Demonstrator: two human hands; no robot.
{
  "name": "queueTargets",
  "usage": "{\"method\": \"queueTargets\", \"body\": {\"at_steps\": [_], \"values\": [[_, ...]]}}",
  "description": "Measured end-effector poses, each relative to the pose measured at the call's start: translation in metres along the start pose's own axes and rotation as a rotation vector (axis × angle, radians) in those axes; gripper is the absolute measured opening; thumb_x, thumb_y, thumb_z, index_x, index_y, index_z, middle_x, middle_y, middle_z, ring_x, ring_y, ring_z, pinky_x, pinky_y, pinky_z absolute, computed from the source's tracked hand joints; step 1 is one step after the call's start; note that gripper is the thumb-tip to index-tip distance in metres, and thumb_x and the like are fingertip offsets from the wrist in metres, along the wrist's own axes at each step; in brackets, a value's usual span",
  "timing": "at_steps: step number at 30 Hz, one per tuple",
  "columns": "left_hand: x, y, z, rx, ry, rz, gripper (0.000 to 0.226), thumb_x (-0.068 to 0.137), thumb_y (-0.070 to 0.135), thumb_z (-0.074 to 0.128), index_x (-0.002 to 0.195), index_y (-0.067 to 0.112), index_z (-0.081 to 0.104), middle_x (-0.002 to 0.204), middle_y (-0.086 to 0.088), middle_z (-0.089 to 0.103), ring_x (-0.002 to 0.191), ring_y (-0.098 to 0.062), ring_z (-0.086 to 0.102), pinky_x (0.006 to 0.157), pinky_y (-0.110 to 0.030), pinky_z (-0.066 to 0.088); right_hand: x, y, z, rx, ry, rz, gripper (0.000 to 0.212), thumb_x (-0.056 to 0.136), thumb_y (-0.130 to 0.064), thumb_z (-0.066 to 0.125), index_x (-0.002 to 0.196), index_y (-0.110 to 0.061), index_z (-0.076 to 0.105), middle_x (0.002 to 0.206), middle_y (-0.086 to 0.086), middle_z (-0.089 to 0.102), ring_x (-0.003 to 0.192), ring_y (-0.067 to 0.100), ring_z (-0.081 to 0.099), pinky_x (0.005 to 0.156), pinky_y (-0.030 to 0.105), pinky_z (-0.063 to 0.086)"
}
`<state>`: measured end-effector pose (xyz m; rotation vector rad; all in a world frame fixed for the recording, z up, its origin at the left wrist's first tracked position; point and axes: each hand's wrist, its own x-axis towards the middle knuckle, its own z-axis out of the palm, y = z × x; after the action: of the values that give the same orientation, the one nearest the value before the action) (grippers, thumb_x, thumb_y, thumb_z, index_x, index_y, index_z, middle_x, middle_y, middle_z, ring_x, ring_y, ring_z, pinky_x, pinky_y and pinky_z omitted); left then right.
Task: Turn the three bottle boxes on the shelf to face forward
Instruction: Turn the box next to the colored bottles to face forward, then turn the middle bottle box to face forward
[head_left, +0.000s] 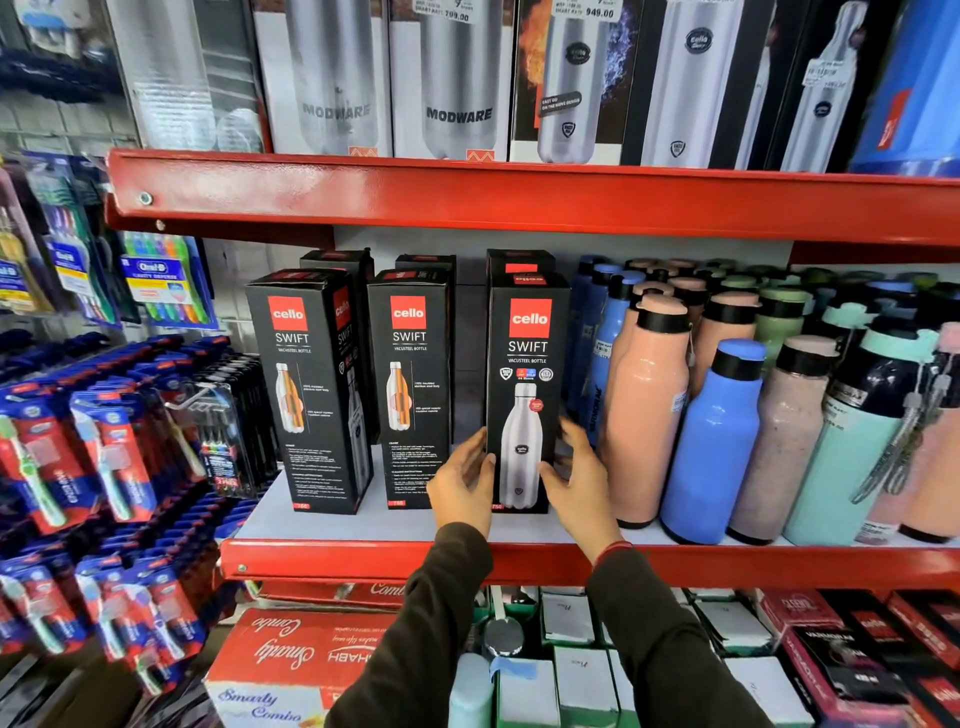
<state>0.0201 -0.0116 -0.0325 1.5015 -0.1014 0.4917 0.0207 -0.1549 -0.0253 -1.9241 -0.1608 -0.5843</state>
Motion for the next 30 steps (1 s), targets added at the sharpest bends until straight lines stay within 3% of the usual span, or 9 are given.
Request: {"method": "queueTargets", "body": {"at_steps": [4, 8, 11, 15, 19, 22, 24, 26, 30], "values": [[-0.004, 0.006, -0.003, 0.041, 0.002, -0.001, 0.034, 0.091, 0.002, 0.061, 0.125, 0.009, 0.064, 0.114, 0.001, 0.069, 0.103, -0.005, 0.065, 0.098, -0.017, 0.050, -0.007, -0.003, 0.001, -0.013, 0.182, -0.013, 0.042, 0.080, 0.003, 0.073, 0.115, -0.015, 0.060, 0.105, -0.005, 0.065, 0.091, 0.003, 0.063, 0.085, 0.027, 0.057], [-0.012, 0.010, -0.014, 0.041, 0.021, 0.056, 0.033, 0.091, 0.004, 0.061, 0.120, 0.021, 0.065, 0.108, 0.011, 0.069, 0.096, 0.011, 0.064, 0.100, -0.024, 0.051, -0.019, -0.011, 0.002, 0.024, 0.311, -0.024, 0.029, 0.081, 0.002, 0.072, 0.100, -0.018, 0.062, 0.092, 0.001, 0.063, 0.081, 0.009, 0.062, 0.071, 0.023, 0.056], [-0.015, 0.015, -0.026, 0.103, 0.080, 0.183, 0.035, 0.093, 0.009, 0.059, 0.123, 0.027, 0.062, 0.116, 0.007, 0.065, 0.107, -0.004, 0.063, 0.096, -0.026, 0.053, -0.029, -0.027, 0.010, 0.100, 0.355, -0.092, 0.020, 0.085, -0.003, 0.069, 0.096, -0.019, 0.064, 0.092, 0.001, 0.065, 0.079, 0.011, 0.061, 0.066, 0.017, 0.049], [-0.009, 0.025, -0.044, 0.192, 0.223, 0.363, 0.038, 0.096, 0.010, 0.054, 0.133, 0.019, 0.054, 0.127, -0.001, 0.056, 0.116, -0.014, 0.056, 0.103, -0.024, 0.043, -0.038, -0.049, 0.035, 0.162, 0.226, -0.122, 0.017, 0.089, -0.011, 0.068, 0.103, -0.022, 0.069, 0.102, -0.004, 0.070, 0.087, 0.008, 0.065, 0.070, 0.017, 0.052], [0.005, 0.029, -0.064, 0.242, 0.306, 0.326, 0.049, 0.097, 0.009, 0.050, 0.145, 0.013, 0.039, 0.142, -0.010, 0.043, 0.134, -0.019, 0.042, 0.112, -0.027, 0.032, -0.038, -0.059, 0.065, 0.192, 0.025, -0.082, 0.033, 0.095, -0.014, 0.062, 0.127, -0.022, 0.062, 0.123, -0.004, 0.064, 0.109, -0.004, 0.060, 0.084, 0.008, 0.048], [0.017, 0.023, -0.081, 0.268, 0.261, 0.258, 0.049, 0.099, 0.007, 0.043, 0.147, 0.008, 0.035, 0.149, -0.013, 0.039, 0.140, -0.021, 0.039, 0.111, -0.019, 0.028, -0.033, -0.060, 0.088, 0.189, -0.071, 0.007, 0.044, 0.100, -0.011, 0.052, 0.143, -0.020, 0.047, 0.143, -0.002, 0.050, 0.128, 0.002, 0.048, 0.098, 0.006, 0.039], [0.024, 0.017, -0.090, 0.289, 0.203, 0.221, 0.046, 0.100, 0.005, 0.040, 0.146, 0.005, 0.039, 0.150, -0.013, 0.042, 0.140, -0.021, 0.039, 0.109, -0.010, 0.025, -0.029, -0.059, 0.098, 0.147, -0.090, 0.045, 0.049, 0.101, -0.008, 0.046, 0.149, -0.017, 0.039, 0.151, 0.002, 0.044, 0.139, 0.011, 0.040, 0.111, 0.019, 0.035], [0.032, 0.012, -0.097, 0.285, 0.129, 0.131, 0.043, 0.102, 0.007, 0.038, 0.145, 0.007, 0.042, 0.149, -0.011, 0.046, 0.140, -0.023, 0.042, 0.110, -0.014, 0.027, -0.024, -0.059, 0.107, 0.118, -0.095, 0.085, 0.050, 0.102, -0.007, 0.043, 0.151, -0.015, 0.035, 0.154, 0.006, 0.042, 0.144, 0.017, 0.037, 0.119, 0.033, 0.031], [0.040, 0.002, -0.106, 0.306, 0.053, 0.031, 0.041, 0.102, 0.018, 0.042, 0.142, 0.010, 0.047, 0.138, -0.012, 0.059, 0.126, -0.021, 0.056, 0.099, -0.016, 0.038, -0.017, -0.057, 0.121, 0.053, -0.085, 0.120, 0.048, 0.102, -0.010, 0.044, 0.149, -0.014, 0.038, 0.143, 0.009, 0.052, 0.131, 0.018, 0.049, 0.108, 0.023, 0.035]]}}
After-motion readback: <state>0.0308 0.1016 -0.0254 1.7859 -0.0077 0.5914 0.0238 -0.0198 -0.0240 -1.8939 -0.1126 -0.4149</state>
